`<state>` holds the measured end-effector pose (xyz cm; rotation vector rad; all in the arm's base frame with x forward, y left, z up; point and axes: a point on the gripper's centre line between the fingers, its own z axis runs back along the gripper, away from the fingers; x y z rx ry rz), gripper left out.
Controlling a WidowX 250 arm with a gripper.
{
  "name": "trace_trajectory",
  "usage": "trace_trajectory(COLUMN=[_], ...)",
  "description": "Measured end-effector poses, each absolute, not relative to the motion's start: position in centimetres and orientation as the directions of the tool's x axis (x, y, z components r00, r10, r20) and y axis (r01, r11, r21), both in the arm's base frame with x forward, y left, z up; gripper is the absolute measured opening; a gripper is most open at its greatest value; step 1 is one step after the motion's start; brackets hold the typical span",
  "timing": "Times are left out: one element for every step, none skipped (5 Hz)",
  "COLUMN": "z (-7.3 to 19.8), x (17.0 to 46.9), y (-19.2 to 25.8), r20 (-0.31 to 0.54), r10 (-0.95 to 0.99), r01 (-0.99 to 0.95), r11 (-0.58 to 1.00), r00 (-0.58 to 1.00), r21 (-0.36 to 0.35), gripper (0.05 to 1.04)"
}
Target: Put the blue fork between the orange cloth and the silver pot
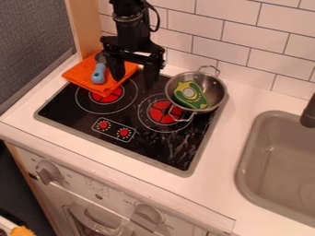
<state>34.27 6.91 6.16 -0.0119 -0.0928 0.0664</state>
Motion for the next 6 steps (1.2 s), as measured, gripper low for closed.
trace_trajectory(z=[4.8, 4.9, 4.3, 4.1, 3.4, 2.9], x=[34.1, 34.4, 35.4, 35.8, 36.1, 36.2], y=[6.9, 9.6, 11.6, 14.1, 14.8, 15.0], r20=[0.054, 0.057, 0.050, 0.056, 0.047, 0.032], r10=[0.069, 0.139, 0.195, 0.246, 0.264, 0.263], r01=[-0.068, -0.138, -0.194, -0.246, -0.263, -0.263], r11=[0.997, 0.990, 0.981, 0.969, 0.964, 0.965], r00=[0.996, 0.989, 0.979, 0.968, 0.963, 0.964], r21=[-0.021, -0.017, -0.022, -0.013, -0.024, -0.017], gripper=[1.001, 1.001, 1.001, 1.001, 1.001, 0.934])
